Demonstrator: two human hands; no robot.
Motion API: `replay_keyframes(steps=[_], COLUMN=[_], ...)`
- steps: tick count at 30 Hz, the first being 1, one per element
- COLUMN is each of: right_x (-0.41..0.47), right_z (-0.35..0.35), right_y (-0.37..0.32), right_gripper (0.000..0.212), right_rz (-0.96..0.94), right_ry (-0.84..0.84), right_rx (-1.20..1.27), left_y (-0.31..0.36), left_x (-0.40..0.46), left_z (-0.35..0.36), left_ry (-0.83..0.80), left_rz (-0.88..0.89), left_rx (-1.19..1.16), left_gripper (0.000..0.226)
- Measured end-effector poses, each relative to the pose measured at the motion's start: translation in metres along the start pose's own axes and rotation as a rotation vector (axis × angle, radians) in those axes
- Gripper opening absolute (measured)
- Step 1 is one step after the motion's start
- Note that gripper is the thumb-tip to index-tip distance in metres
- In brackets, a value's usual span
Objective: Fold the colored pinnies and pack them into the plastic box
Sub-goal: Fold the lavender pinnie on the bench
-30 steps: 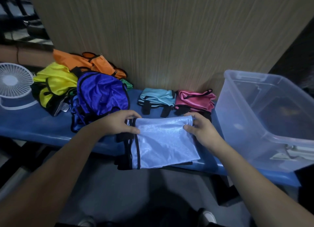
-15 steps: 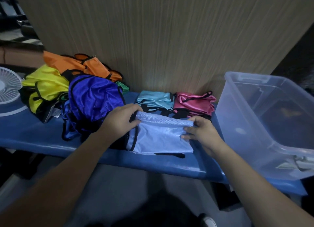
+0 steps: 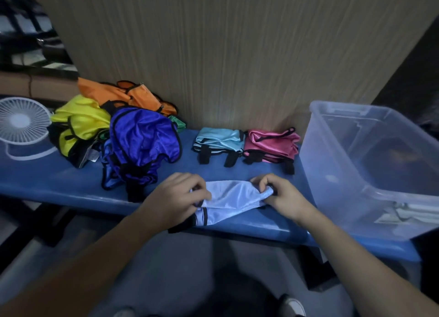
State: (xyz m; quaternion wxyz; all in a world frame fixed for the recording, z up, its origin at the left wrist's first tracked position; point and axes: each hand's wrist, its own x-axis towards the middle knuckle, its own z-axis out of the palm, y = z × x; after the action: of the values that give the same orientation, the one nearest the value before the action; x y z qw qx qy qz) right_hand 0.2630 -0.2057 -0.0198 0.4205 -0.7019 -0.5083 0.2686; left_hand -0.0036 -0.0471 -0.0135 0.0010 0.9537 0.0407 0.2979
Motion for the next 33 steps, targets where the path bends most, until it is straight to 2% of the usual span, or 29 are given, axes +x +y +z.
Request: replay_keyframes(steps=[5, 7, 10, 12, 16, 17, 19, 21, 22, 24, 27, 30, 33], right_x=[-0.001, -0.003, -0.002, -0.001, -0.002, -0.002, -0.003, -0.002, -0.001, 0.000, 0.001, 0.001, 0.001], right_z=[0.003, 0.004, 0.006, 0.006, 0.010, 0.012, 0.016, 0.020, 0.021, 0.020, 0.019, 0.023, 0.025], right_y=[0.009, 0.007, 0.000, -0.009, -0.022, -0.022, -0.020, -0.019, -0.018, -0.018, -0.018, -0.018, -0.021], right_gripper=[0.051, 0.049, 0.040, 0.032, 0.010, 0.015, 0.038, 0.049, 0.051, 0.051, 0.050, 0.051, 0.051], right_rz=[-0.031, -0.048, -0.041, 0.040, 0.155, 0.166, 0.182, 0.171, 0.170, 0.168, 0.171, 0.185, 0.200], right_ry=[0.067, 0.094, 0.076, 0.036, -0.019, -0.026, -0.032, -0.010, -0.001, 0.010, 0.028, 0.052, 0.072], right_rx=[-0.193, -0.280, -0.467, -0.566, -0.705, -0.735, -0.777, -0.803, -0.803, -0.771, -0.728, -0.736, -0.744], left_y=[0.017, 0.023, 0.034, 0.039, 0.040, 0.039, 0.038, 0.038, 0.039, 0.040, 0.048, 0.056, 0.051], left_x=[-0.013, -0.016, -0.019, -0.018, -0.012, -0.010, -0.005, -0.001, 0.002, 0.003, -0.001, -0.008, -0.010], left_z=[-0.006, -0.007, -0.005, -0.003, 0.008, 0.011, 0.017, 0.020, 0.019, 0.018, 0.018, 0.027, 0.030], left_ry=[-0.125, -0.167, -0.275, -0.323, -0.294, -0.291, -0.299, -0.319, -0.335, -0.384, -0.492, -0.463, -0.392], left_rz=[0.020, 0.028, 0.070, 0.018, -0.047, -0.074, -0.136, -0.190, -0.212, -0.229, -0.187, -0.137, -0.132], left_rx=[-0.090, -0.144, -0.197, -0.246, -0.199, -0.197, -0.221, -0.270, -0.293, -0.291, -0.129, 0.001, 0.029], left_gripper=[0.023, 0.022, 0.028, 0.027, 0.015, 0.012, 0.010, 0.006, 0.009, 0.032, 0.067, 0.062, 0.057])
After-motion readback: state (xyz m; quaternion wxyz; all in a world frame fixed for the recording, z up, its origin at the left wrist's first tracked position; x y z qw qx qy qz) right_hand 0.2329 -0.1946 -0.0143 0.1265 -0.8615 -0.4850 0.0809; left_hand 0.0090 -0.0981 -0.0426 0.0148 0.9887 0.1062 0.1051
